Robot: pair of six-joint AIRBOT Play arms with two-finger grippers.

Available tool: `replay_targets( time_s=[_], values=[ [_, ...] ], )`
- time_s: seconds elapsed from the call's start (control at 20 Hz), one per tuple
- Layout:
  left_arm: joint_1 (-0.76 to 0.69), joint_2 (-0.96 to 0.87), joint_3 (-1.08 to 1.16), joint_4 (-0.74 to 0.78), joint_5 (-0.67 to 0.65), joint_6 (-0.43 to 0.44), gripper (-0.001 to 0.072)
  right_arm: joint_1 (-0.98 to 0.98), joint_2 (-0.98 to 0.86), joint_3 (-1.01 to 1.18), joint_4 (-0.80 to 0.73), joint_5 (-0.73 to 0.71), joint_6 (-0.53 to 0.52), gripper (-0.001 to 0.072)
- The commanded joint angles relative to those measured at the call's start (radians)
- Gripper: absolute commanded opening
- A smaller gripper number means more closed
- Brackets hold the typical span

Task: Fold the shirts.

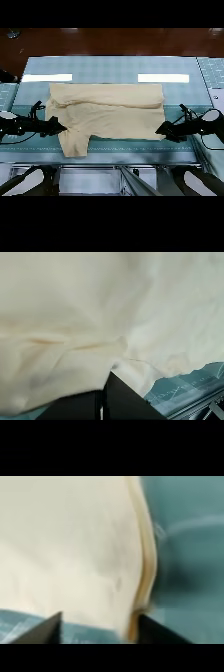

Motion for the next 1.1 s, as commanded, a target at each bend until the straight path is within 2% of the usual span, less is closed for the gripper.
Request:
replay_targets(
  time_s=[0.0, 0.05, 0.25, 0.4, 0.65, 0.85, 1.05],
  values=[
    [-0.015, -0.001, 0.008, -0.005, 0.027, 0.002, 0.0028, 0.048, -0.077, 0.064, 0.058, -0.051, -0.026, 0.0164],
    [-0.007, -0.001, 0.024, -0.005, 0.026, 0.002, 0.0028, 0.050, -0.081, 0.097, 0.058, -0.031, -0.043, 0.0027],
    [0.041, -0.002, 0.185, -0.005, -0.003, -0.002, 0.0027, 0.050, -0.080, 0.274, 0.002, 0.053, -0.045, 0.0025],
    [0.043, -0.045, 0.327, -0.005, 0.009, -0.011, 0.0027, 0.050, -0.100, 0.399, -0.006, 0.051, -0.016, 0.0026],
    [-0.056, -0.281, 0.574, -0.023, 0.016, -0.086, 0.0027, 0.050, -0.288, 0.592, 0.055, 0.047, -0.005, 0.0026],
    [-0.112, -0.479, 0.822, -0.023, 0.019, -0.180, 0.0027, 0.051, -0.451, 0.774, 0.104, 0.021, 0.014, 0.0026],
    [-0.144, -0.607, 0.964, -0.023, -0.001, -0.206, 0.0027, 0.050, -0.574, 0.895, 0.106, -0.016, 0.056, 0.0026]
  ],
)
